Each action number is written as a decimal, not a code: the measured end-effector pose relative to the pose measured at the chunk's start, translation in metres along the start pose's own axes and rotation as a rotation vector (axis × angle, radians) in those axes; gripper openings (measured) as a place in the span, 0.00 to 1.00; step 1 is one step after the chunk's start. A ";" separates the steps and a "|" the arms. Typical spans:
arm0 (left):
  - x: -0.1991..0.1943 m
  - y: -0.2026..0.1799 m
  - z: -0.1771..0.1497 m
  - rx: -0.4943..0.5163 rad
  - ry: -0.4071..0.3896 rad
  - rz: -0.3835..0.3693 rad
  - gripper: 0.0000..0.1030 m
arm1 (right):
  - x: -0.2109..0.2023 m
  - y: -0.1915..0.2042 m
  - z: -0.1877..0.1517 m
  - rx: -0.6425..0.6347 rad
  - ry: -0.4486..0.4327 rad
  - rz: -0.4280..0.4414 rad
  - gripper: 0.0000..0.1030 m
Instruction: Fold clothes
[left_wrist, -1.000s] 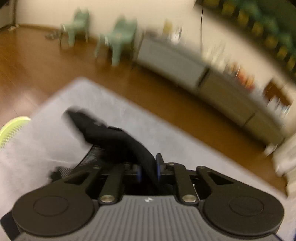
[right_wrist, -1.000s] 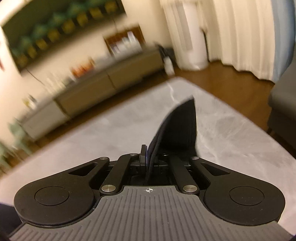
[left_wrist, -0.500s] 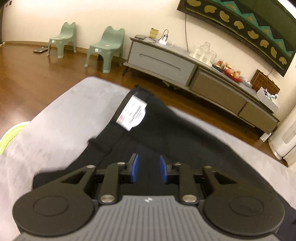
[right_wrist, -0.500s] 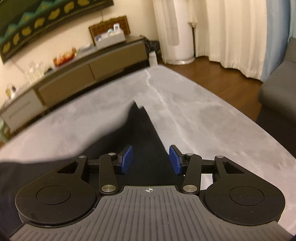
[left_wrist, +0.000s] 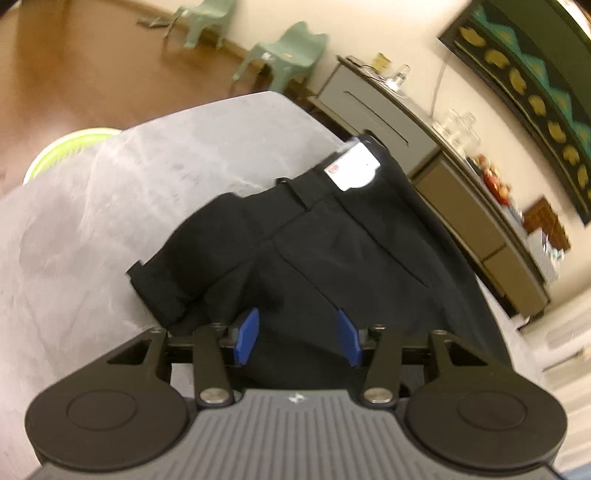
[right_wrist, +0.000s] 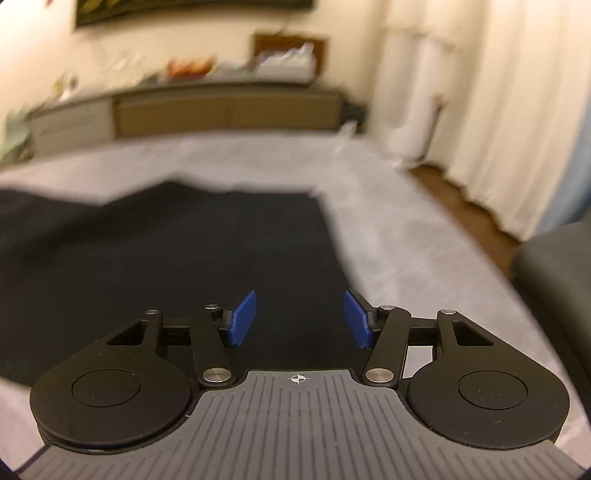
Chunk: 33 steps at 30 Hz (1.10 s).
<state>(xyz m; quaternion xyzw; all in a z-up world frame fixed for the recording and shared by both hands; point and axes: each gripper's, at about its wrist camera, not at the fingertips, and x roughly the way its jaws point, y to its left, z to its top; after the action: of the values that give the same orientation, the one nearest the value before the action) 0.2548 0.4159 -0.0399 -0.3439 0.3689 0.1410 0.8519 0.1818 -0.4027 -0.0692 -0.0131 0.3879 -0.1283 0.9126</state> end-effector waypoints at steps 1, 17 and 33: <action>-0.003 0.005 0.003 -0.027 -0.006 -0.012 0.50 | 0.001 0.000 -0.001 -0.004 0.014 -0.029 0.62; -0.031 0.100 0.030 -0.349 -0.054 -0.165 0.72 | -0.156 0.345 -0.009 -0.606 -0.422 0.313 0.77; 0.010 0.138 0.025 -0.446 0.056 -0.291 0.77 | -0.131 0.665 0.031 -0.941 -0.243 0.621 0.00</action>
<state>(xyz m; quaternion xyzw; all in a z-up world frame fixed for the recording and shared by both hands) 0.2065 0.5327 -0.1012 -0.5762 0.2991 0.0854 0.7558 0.2654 0.2701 -0.0369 -0.3177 0.2815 0.3342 0.8415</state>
